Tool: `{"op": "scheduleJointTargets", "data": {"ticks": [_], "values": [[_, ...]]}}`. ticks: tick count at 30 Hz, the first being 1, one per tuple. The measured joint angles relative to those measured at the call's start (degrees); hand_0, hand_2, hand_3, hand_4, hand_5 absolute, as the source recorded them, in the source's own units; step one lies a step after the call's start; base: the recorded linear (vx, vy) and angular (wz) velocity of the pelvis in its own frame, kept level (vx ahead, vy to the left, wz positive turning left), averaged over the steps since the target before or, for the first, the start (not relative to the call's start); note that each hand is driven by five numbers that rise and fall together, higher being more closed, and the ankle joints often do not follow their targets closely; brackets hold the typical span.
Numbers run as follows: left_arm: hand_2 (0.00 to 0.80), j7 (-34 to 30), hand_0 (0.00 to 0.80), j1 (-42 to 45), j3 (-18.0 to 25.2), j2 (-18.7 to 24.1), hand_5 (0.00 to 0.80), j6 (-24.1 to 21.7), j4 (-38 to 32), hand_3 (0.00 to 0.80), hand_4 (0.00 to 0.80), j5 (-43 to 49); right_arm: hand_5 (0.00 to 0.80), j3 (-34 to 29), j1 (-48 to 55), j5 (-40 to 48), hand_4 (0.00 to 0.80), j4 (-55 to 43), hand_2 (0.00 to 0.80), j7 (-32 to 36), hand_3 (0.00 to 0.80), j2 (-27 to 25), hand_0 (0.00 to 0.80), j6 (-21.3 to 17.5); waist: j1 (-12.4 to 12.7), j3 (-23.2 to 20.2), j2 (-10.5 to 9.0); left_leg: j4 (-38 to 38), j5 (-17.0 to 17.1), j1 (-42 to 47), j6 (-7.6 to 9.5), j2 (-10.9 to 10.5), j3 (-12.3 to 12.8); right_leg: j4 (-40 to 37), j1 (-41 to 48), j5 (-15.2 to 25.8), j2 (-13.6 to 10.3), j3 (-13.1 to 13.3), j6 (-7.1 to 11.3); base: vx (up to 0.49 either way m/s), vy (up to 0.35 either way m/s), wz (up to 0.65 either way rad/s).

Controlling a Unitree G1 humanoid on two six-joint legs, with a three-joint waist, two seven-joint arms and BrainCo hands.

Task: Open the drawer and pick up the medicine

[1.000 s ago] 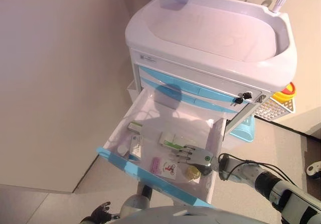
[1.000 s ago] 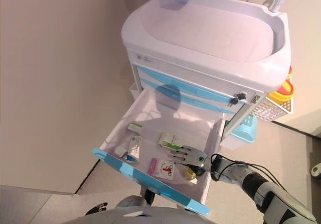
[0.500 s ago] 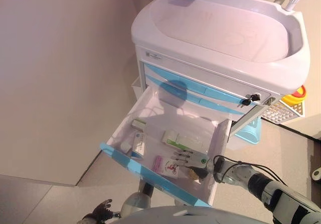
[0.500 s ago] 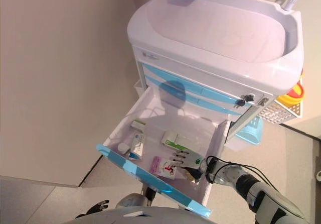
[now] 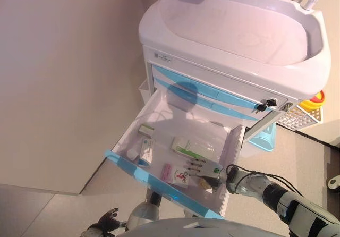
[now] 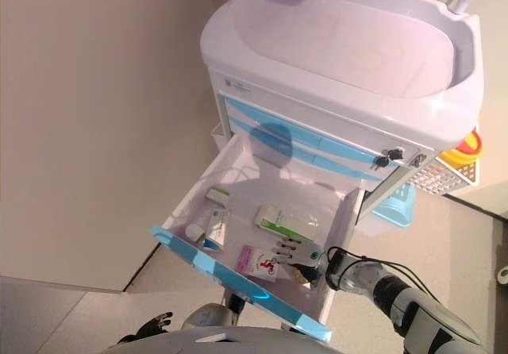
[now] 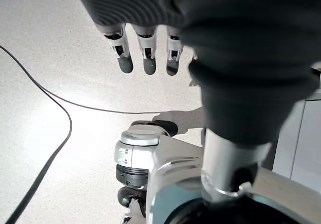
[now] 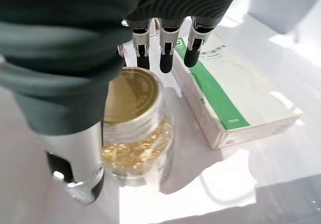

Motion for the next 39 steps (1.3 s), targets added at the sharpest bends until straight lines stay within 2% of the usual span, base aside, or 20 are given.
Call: {"op": "scheduleJointTargets", "data": {"ticks": [5, 25, 26, 27, 28, 29, 30, 39], "values": [[0.000, 0.0, 0.000, 0.0, 0.0, 0.0, 0.000, 0.0, 0.0, 0.000, 0.000, 0.0, 0.000, -0.2, 0.1, 0.0, 0.000, 0.2, 0.000, -0.1, 0.000, -0.2, 0.000, 1.1, -0.2, 0.0, -0.01, 0.0, 0.0, 0.0, 0.00, 0.0, 0.2, 0.0, -0.2, 0.0, 0.0, 0.2, 0.00, 0.000, 0.000, 0.00], [0.000, 0.0, 0.000, -0.1, 0.0, 0.0, 0.000, 0.0, 0.0, 0.000, 0.000, 0.0, 0.000, -0.2, 0.4, -0.1, 0.000, 1.5, 0.000, 0.0, 0.000, -0.5, 0.000, 1.1, -0.2, 0.0, 0.00, 0.0, 0.0, 0.0, 0.01, 0.0, 0.3, 0.0, -0.2, 0.0, 0.0, 0.3, 0.00, 0.000, 0.000, 0.00], [0.000, 0.0, 0.000, -0.1, 0.0, 0.0, 0.000, 0.0, 0.0, 0.000, 0.000, 0.0, 0.050, -0.2, 0.4, -0.1, 0.050, 1.6, 0.050, 0.0, 0.050, -0.4, 0.050, 1.2, -0.2, 0.0, 0.00, 0.0, 0.0, 0.0, 0.01, 0.0, 0.3, 0.0, -0.2, 0.0, 0.0, 0.3, 0.00, 0.000, 0.000, 0.00], [0.000, 0.0, 0.000, -0.1, 0.0, 0.0, 0.000, 0.0, 0.0, 0.000, 0.000, 0.0, 0.301, -0.2, 0.4, -0.1, 0.301, 1.6, 0.301, 0.0, 0.301, -0.5, 0.301, 1.3, -0.2, 0.0, 0.00, 0.0, 0.0, 0.0, 0.01, 0.0, 0.3, 0.0, -0.2, 0.0, 0.0, 0.3, 0.00, 0.000, 0.000, 0.00], [0.000, 0.0, 0.000, -0.1, 0.0, 0.0, 0.000, 0.0, 0.0, 0.000, 0.000, 0.0, 0.467, -0.2, 0.4, -0.1, 0.467, 1.7, 0.467, -0.1, 0.467, -0.4, 0.467, 1.4, -0.2, 0.0, 0.00, 0.0, 0.0, 0.0, 0.01, 0.0, 0.3, 0.0, -0.2, 0.0, 0.0, 0.3, 0.00, 0.000, 0.000, 0.00], [0.000, 0.0, 0.000, -0.1, 0.0, 0.0, 0.000, -0.1, 0.0, 0.000, 0.000, 0.0, 0.690, -0.2, 0.4, -0.1, 0.690, 1.8, 0.690, -0.1, 0.690, -0.4, 0.690, 1.4, -0.2, 0.0, 0.01, 0.0, 0.0, 0.0, 0.01, 0.0, 0.3, 0.0, -0.2, 0.0, 0.0, 0.3, 0.00, 0.000, 0.000, 0.00], [0.000, 0.0, 0.000, -0.1, 0.0, 0.0, 0.000, -0.1, 0.0, 0.000, 0.000, 0.0, 0.800, -0.2, 0.4, -0.1, 0.800, 2.1, 0.800, -0.1, 0.800, -0.4, 0.800, 1.5, -0.2, 0.0, 0.01, 0.0, 0.0, 0.0, 0.01, 0.0, 0.3, 0.0, -0.2, 0.0, 0.0, 0.3, 0.00, 0.000, 0.000, 0.00], [0.000, 0.0, 0.000, -0.1, -0.1, 0.0, 0.000, -0.1, 0.1, 0.000, 0.000, 0.0, 0.800, -0.3, 0.4, -0.1, 0.800, 2.2, 0.800, -0.3, 0.800, -0.4, 0.800, 1.7, -0.2, 0.0, 0.02, 0.0, 0.0, 0.0, 0.01, 0.0, 0.3, 0.0, -0.2, 0.0, 0.0, 0.3, 0.00, 0.000, 0.000, 0.00]]}}
